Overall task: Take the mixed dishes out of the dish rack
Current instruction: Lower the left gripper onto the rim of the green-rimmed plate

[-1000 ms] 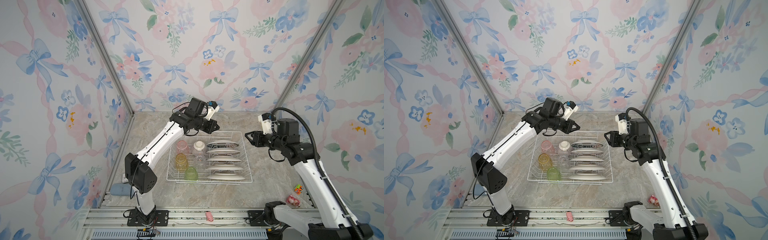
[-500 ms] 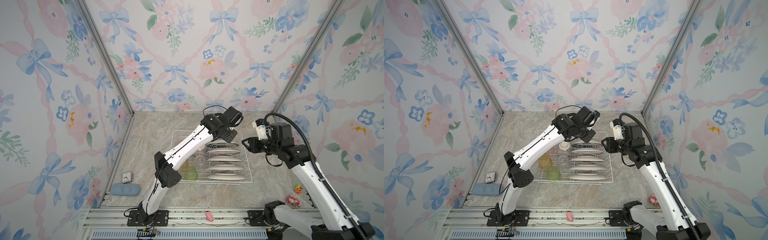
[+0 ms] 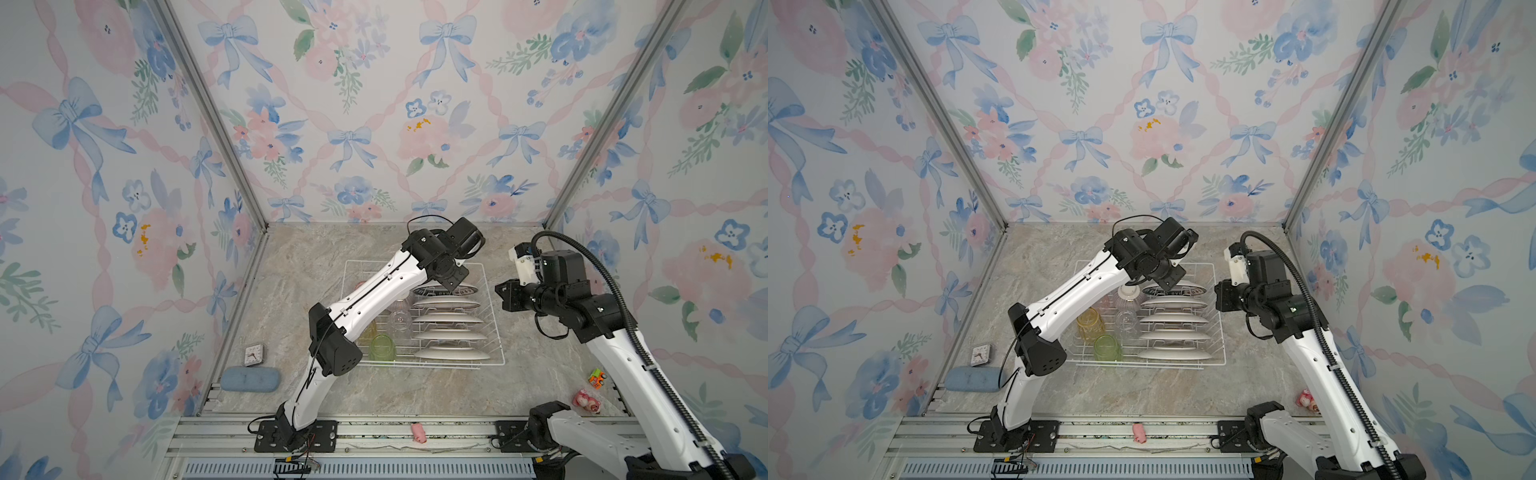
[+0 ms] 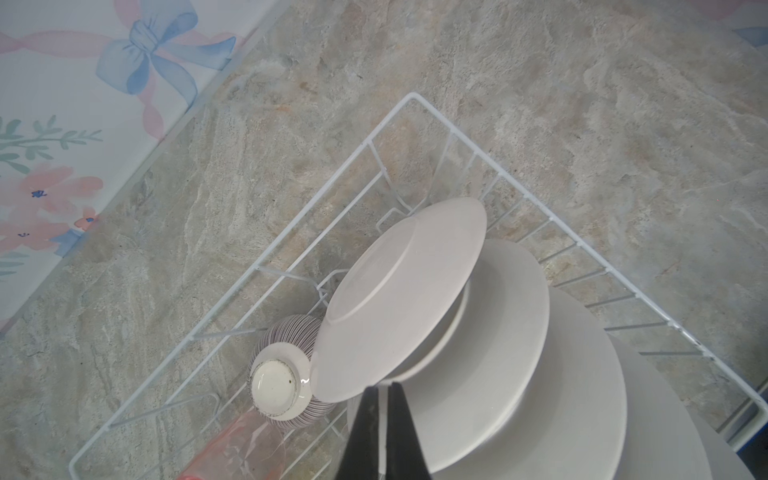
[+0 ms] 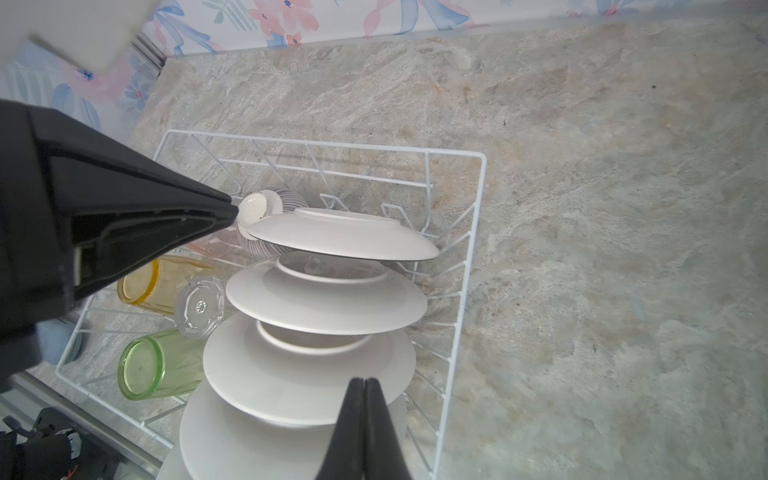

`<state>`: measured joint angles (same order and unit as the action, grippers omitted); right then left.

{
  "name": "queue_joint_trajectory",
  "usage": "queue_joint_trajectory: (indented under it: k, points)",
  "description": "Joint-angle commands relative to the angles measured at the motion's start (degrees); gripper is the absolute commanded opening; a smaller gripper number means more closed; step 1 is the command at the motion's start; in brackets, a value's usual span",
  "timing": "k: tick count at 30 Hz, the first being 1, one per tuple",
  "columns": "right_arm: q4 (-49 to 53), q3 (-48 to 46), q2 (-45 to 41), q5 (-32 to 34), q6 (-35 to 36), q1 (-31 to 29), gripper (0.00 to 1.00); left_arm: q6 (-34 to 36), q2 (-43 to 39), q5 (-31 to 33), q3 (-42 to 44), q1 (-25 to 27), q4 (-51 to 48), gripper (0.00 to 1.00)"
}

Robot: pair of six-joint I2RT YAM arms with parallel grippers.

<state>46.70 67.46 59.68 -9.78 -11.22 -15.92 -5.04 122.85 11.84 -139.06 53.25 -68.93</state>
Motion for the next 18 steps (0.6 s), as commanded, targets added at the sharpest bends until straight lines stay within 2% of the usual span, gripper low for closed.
queue_joint_trajectory:
  k: [1,7,9,12,14,18]
  points:
    - [2.3,0.5,1.5,2.0,-1.3,-0.3,0.00,3.0,-0.7,-1.1,0.6,0.1,-0.5,0.00]
    - [3.2,2.2,4.1,3.1,-1.5,0.6,0.00,7.5,-0.2,-5.7,0.5,-0.4,1.0,0.00]
    - [2.7,1.7,4.2,2.8,-1.1,0.7,0.01,9.6,-0.3,-7.0,1.0,-0.2,1.1,0.06]
    - [2.2,0.8,3.9,2.4,-0.5,1.2,0.06,13.4,-1.4,-7.9,3.5,0.8,1.2,0.15]
    - [1.8,0.2,3.5,1.9,-0.1,1.7,0.12,14.8,-2.2,-8.5,5.4,1.0,1.4,0.18]
    - [1.0,-0.7,3.0,0.9,0.4,3.0,0.18,16.6,-2.7,-9.1,7.6,1.1,1.5,0.21]
